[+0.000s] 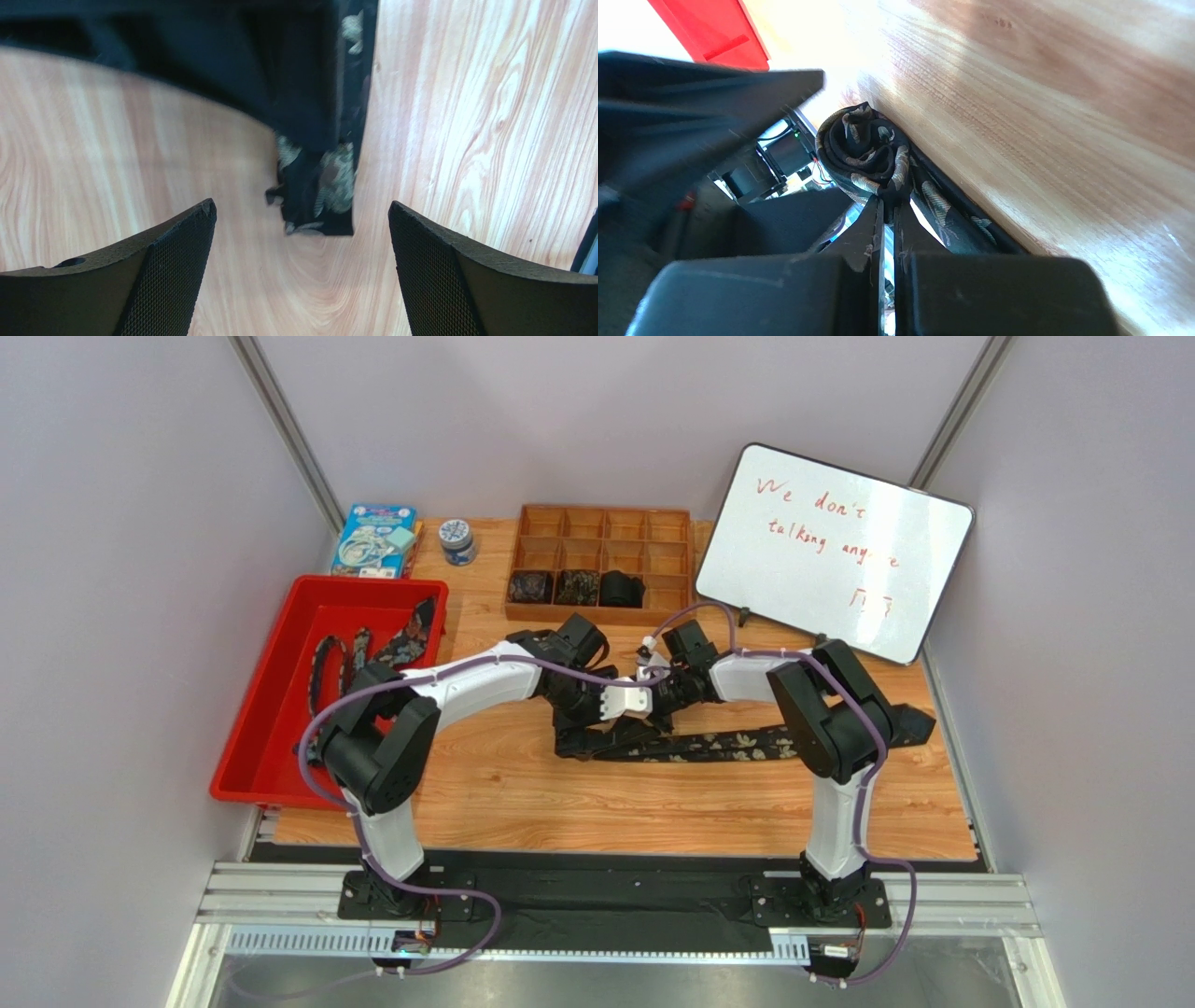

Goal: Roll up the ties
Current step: Roll the tie at the center of the board.

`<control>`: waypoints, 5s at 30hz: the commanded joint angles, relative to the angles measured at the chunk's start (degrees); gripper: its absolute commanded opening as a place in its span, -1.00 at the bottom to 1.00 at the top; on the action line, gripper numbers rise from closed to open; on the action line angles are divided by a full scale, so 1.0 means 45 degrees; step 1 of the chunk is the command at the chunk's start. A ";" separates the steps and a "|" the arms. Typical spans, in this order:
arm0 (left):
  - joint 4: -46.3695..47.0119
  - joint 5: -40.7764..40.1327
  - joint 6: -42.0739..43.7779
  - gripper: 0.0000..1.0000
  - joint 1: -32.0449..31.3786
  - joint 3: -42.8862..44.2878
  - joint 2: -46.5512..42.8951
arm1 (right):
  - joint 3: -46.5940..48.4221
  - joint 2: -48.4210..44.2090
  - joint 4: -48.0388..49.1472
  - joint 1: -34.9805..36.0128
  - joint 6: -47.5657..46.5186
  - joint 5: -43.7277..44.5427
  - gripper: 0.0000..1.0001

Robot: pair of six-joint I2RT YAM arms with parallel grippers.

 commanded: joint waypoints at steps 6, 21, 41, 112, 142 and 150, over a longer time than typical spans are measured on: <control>0.0704 -0.1824 -0.0342 0.93 -0.1137 0.0509 0.1220 | -0.0127 0.0096 -0.0036 -0.0072 0.0162 -0.0226 -1.00; 0.0275 -0.2236 0.0476 -0.46 -0.1431 0.0470 0.1534 | -0.0460 -0.0588 -0.0229 -0.0423 0.0575 -0.0813 -1.00; -0.0118 0.1064 0.0715 0.50 0.0131 -0.0174 -0.0496 | 0.0243 0.2047 -0.0641 -0.1107 -0.1204 0.0242 -1.00; 0.9439 0.1826 -0.3799 -0.63 -0.1275 -0.4455 0.0068 | -0.0070 0.0138 -0.5423 -0.2745 -0.6456 -0.0638 -0.49; 0.8889 0.1337 -0.4190 -0.64 -0.1411 -0.3808 0.0871 | 0.0126 -0.0374 -0.2730 -0.1771 -0.3586 -0.0070 -0.28; 0.8654 0.1299 -0.4482 -0.48 -0.1392 -0.3749 0.0754 | 0.0263 0.0037 -0.3472 -0.1907 -0.4309 0.0164 -1.00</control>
